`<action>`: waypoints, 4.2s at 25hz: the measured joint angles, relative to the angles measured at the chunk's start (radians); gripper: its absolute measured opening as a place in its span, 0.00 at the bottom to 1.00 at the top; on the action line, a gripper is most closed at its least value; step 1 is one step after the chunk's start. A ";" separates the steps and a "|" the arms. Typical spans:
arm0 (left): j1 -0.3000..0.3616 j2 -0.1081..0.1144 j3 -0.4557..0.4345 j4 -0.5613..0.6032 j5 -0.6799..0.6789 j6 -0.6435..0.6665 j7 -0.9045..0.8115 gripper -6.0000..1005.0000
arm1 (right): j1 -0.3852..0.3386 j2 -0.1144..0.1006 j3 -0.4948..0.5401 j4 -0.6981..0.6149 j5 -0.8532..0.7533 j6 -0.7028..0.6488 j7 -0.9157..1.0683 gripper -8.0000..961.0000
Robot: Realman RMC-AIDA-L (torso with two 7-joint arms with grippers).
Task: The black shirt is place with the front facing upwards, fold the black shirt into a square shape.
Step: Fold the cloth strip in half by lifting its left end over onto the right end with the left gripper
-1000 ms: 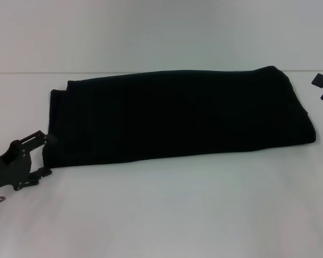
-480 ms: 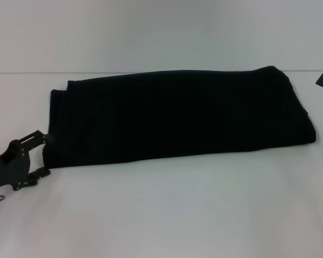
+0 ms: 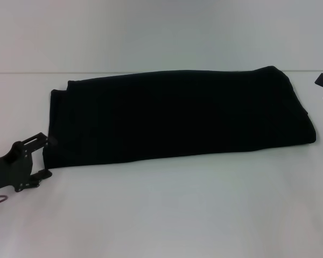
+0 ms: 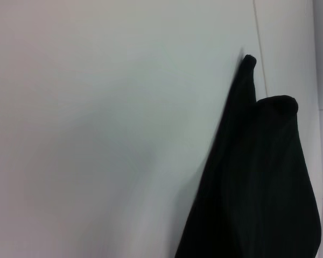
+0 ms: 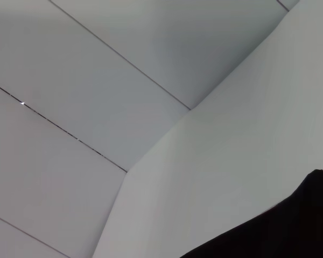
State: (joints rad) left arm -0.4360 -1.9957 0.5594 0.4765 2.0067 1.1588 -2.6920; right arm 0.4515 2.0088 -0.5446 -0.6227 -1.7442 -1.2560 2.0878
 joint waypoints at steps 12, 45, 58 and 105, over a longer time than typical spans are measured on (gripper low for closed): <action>-0.110 -0.004 0.016 -0.041 0.002 -0.085 0.039 0.94 | -0.003 -0.001 0.000 0.001 0.000 0.001 0.000 0.85; -0.130 -0.004 0.009 -0.046 -0.016 -0.049 0.156 0.90 | -0.004 -0.001 0.016 0.003 0.001 -0.019 0.000 0.85; -0.128 -0.007 0.020 -0.057 -0.013 -0.095 0.156 0.87 | -0.007 -0.003 0.025 0.015 0.002 -0.021 -0.003 0.85; 0.048 -0.003 -0.060 0.061 -0.039 -0.090 0.243 0.05 | -0.004 -0.005 0.091 0.027 0.002 -0.019 0.009 0.85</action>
State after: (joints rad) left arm -0.3881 -1.9992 0.4996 0.5375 1.9674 1.0685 -2.4489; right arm 0.4480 2.0034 -0.4539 -0.5954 -1.7426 -1.2752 2.0966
